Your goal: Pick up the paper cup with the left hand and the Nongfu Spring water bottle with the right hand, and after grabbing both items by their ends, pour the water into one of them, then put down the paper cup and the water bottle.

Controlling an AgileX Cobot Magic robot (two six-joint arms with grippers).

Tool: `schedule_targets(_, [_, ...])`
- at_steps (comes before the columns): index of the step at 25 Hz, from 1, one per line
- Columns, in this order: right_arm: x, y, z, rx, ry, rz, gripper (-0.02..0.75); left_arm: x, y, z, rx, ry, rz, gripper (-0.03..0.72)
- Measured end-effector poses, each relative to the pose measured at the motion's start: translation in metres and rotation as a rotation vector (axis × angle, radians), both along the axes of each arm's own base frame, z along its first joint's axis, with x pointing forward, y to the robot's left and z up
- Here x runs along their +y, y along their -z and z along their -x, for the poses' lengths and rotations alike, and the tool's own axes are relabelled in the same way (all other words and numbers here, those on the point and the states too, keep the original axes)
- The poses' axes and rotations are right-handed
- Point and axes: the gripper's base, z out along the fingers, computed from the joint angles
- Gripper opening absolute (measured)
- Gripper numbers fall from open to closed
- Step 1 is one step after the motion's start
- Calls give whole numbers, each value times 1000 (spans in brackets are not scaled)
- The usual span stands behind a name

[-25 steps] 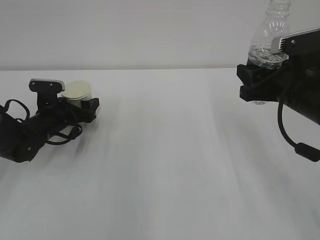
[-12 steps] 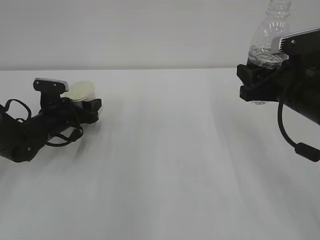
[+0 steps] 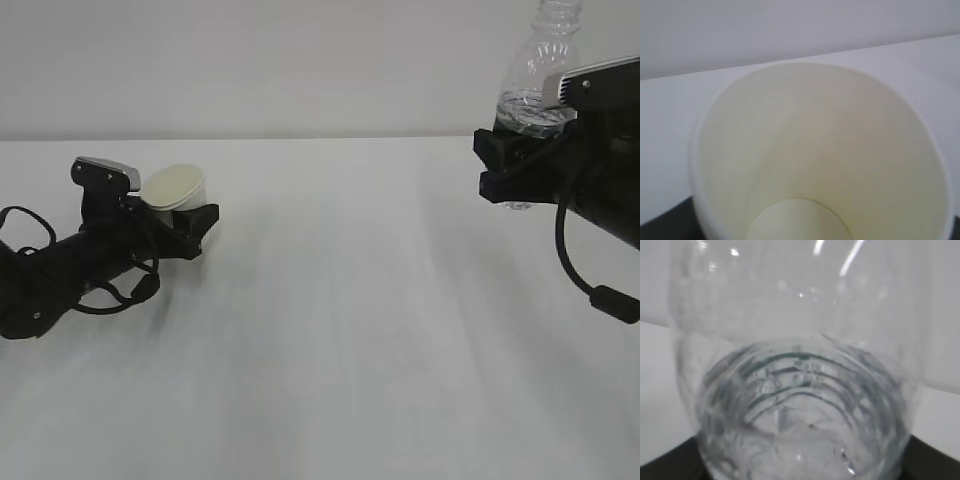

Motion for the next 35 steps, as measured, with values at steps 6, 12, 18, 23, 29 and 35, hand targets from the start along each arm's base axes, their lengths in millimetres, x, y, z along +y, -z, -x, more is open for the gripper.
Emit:
schedule_targets(6, [0, 0, 0, 1, 0, 0, 447, -5, -23, 9, -2, 82, 13, 483])
schedule_targets(12, [0, 3, 1, 32, 1, 11, 447, -10, -52, 14, 25, 152, 4, 483])
schedule_targets(18, [0, 5, 1, 48, -3, 22, 447, -17, -72, 23, 30, 271, -5, 482])
schedule_targets(23, [2, 5, 2, 45, -31, 45, 447, -24, -74, 32, 65, 388, -1, 482])
schedule_targets(29, [3, 7, 3, 67, -57, 67, 447, -42, -75, 45, 62, 532, 1, 482])
schedule_targets(35, [6, 9, 4, 88, -85, 69, 447, -78, -75, 63, 61, 657, -13, 480])
